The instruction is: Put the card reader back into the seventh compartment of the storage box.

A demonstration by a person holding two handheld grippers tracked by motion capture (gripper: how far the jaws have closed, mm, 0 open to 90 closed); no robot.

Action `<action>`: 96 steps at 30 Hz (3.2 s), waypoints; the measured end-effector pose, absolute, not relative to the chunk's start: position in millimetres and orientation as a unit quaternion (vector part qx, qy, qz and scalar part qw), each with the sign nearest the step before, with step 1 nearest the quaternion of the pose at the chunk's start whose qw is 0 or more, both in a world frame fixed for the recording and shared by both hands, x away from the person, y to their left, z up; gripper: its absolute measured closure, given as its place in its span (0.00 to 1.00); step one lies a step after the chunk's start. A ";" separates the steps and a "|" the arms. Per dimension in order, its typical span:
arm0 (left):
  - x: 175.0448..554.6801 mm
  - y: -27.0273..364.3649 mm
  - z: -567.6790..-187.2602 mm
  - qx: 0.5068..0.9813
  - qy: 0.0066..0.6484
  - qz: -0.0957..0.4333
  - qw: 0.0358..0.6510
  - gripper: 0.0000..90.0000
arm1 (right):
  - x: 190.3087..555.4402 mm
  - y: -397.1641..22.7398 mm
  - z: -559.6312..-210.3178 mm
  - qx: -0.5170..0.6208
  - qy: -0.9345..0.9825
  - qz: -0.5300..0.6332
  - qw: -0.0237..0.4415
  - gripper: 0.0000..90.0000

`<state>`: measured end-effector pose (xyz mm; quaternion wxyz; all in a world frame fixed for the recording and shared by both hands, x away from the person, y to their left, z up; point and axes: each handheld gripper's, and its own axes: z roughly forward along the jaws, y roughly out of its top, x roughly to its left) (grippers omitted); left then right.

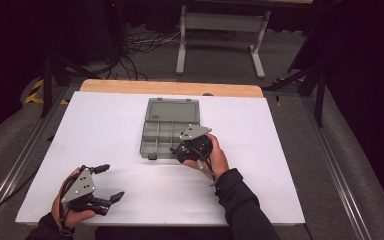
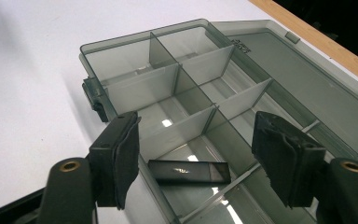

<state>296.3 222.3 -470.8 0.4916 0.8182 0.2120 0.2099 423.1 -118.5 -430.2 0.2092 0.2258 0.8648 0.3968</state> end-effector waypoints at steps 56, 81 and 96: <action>297.0 223.2 -471.8 0.821 0.216 0.210 0.485 0.07 | 391.9 -139.7 -409.6 0.265 0.795 0.483 0.256 0.13; 296.2 224.7 -470.7 0.817 0.220 0.209 0.490 0.07 | 372.2 -143.7 -395.7 0.242 0.786 0.484 0.301 0.13; 296.1 224.2 -469.9 0.816 0.228 0.218 0.484 0.06 | 362.2 -143.2 -398.6 0.236 0.785 0.485 0.305 0.13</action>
